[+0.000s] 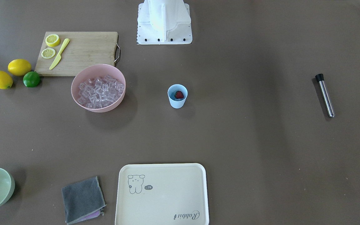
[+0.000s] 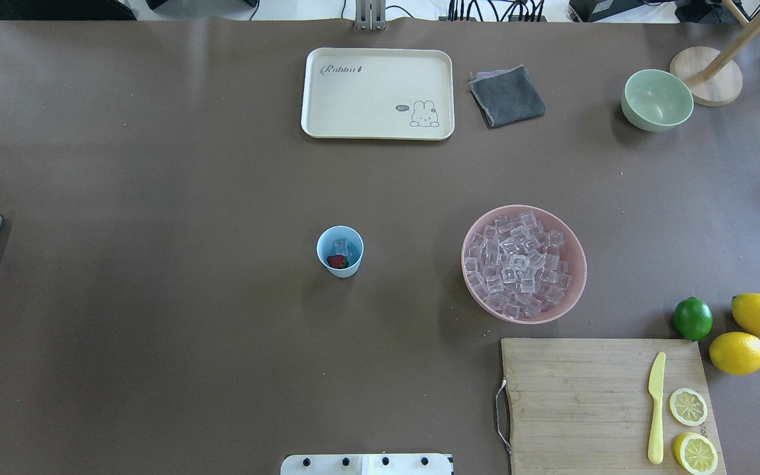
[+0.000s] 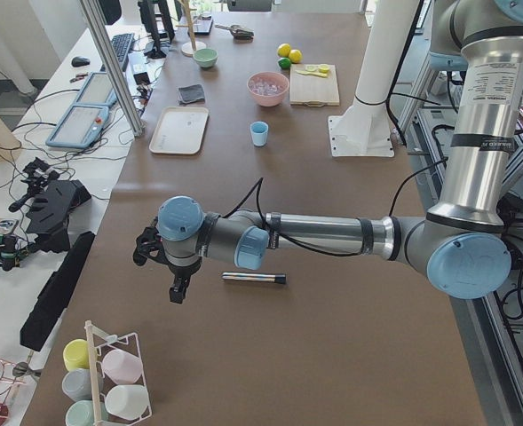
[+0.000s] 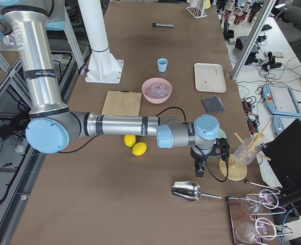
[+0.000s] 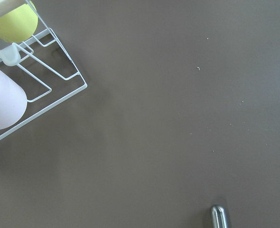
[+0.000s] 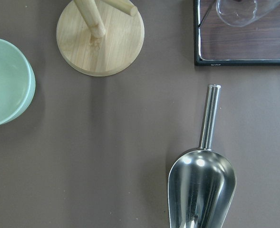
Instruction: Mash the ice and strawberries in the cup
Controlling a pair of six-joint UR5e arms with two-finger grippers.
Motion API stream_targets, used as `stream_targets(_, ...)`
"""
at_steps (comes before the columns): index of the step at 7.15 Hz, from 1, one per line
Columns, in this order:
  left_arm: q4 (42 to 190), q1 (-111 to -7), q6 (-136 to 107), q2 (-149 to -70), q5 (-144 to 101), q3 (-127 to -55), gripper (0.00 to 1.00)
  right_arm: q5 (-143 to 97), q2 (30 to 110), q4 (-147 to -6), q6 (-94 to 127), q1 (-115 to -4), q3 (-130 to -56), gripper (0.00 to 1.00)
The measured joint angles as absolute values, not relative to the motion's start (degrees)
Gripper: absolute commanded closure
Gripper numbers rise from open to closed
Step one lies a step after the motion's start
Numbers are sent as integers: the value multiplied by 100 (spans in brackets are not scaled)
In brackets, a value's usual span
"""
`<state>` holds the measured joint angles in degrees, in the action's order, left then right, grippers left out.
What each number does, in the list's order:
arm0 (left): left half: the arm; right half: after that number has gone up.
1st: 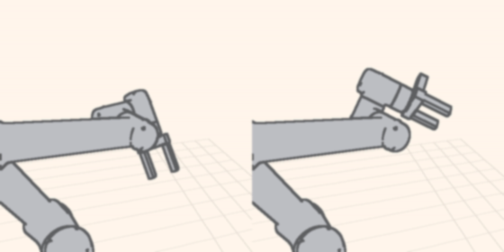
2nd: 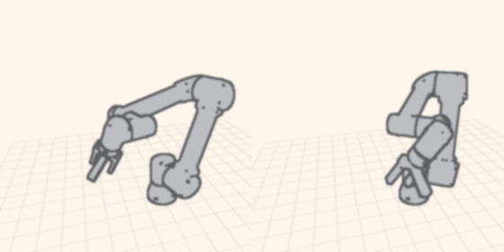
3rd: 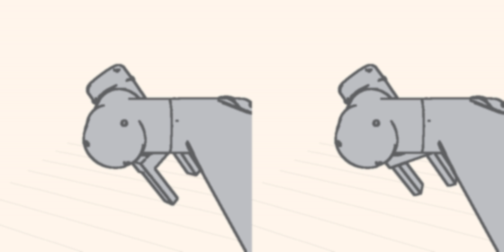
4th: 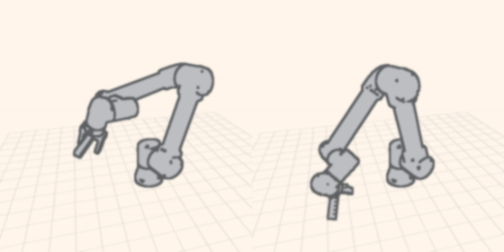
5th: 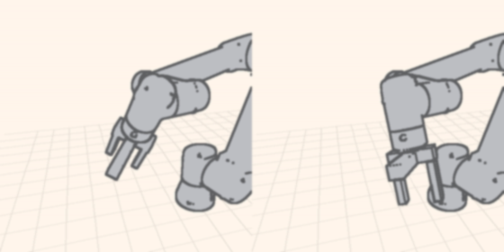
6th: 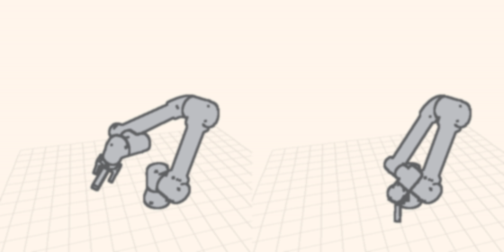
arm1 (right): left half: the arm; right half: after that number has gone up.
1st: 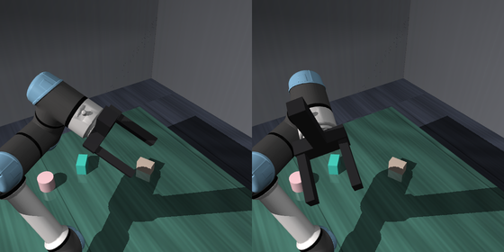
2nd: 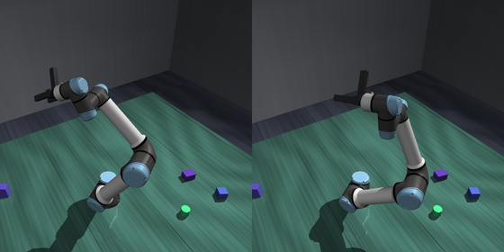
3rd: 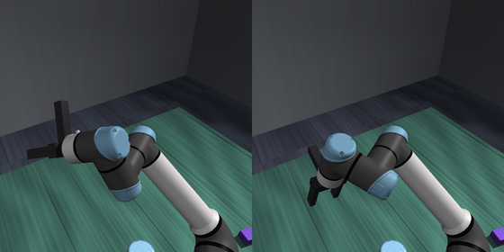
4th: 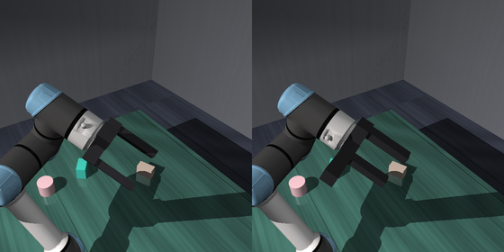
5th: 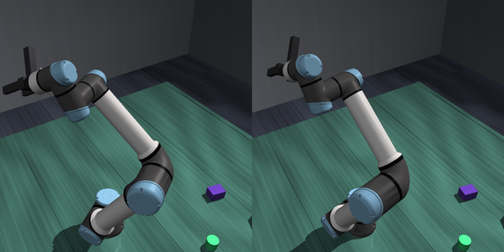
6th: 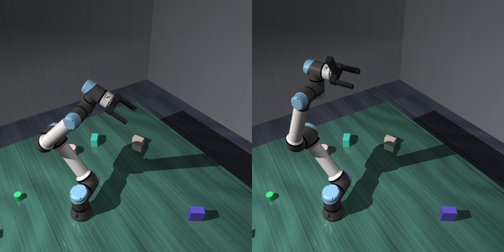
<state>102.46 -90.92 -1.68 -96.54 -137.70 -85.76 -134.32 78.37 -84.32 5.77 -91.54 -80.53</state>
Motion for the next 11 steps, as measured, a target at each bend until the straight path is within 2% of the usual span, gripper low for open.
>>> stream_targets(3, 10250, -9088, -143, -9665, -13762, -8578, 1, -13400, 8179, -8964, 534, -9359, -8692, 0)
stream_targets(11, 10241, -9057, -133, -9700, -13749, -8561, 1, -13387, 8172, -9115, 615, -9358, -8575, 0)
